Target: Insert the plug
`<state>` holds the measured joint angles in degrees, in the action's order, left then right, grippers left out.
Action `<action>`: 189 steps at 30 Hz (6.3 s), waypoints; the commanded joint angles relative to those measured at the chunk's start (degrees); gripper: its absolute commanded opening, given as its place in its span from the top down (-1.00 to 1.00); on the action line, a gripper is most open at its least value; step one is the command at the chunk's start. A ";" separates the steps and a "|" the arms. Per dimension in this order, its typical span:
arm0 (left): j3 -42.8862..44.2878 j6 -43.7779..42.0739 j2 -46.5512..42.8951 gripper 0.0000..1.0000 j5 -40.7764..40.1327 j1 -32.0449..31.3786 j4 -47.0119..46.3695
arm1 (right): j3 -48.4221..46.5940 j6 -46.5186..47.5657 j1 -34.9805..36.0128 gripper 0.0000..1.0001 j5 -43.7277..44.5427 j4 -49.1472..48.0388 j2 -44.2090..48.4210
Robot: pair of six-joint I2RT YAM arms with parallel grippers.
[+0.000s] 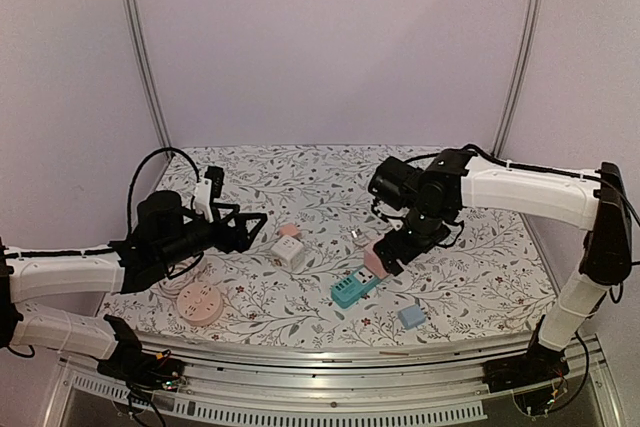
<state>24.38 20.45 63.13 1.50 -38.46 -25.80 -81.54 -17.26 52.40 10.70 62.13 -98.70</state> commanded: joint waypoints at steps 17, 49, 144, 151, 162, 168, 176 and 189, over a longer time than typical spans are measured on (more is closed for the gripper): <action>1.27 0.37 -0.11 -0.84 6.27 -0.10 0.92 | 18.72 -9.94 3.39 -0.74 -12.19 -4.10 8.46; 2.49 -0.75 0.76 -0.84 5.08 -1.35 2.69 | 24.12 -11.31 4.20 -0.06 -14.13 -11.83 2.75; 6.42 8.76 -1.45 -0.57 -1.35 -12.43 7.23 | 14.08 -18.92 10.44 0.43 -3.49 -59.60 4.11; 3.96 3.97 -2.27 -0.67 2.73 -12.84 1.55 | 14.57 -20.59 10.43 0.44 0.11 -61.12 6.92; 4.66 -1.65 4.35 -0.65 -1.31 -17.18 -9.72 | 19.38 -28.27 10.45 0.48 -0.72 -71.99 11.59; 6.44 -3.21 8.91 -0.58 -8.74 -19.21 -16.38 | 22.81 -33.57 10.44 0.54 -3.53 -80.92 12.05; 8.95 -5.14 14.73 -0.48 -12.69 -20.32 -22.57 | 26.31 -37.86 10.42 0.55 -5.24 -88.41 12.99; 10.63 -11.23 20.67 -0.22 -19.85 -24.99 -32.03 | 28.54 -42.52 10.46 0.54 -7.54 -93.45 11.80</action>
<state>33.80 12.82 82.13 -13.78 -61.47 -53.01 -53.87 -57.87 62.61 4.58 -28.18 -86.96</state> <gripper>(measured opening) 0.635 0.399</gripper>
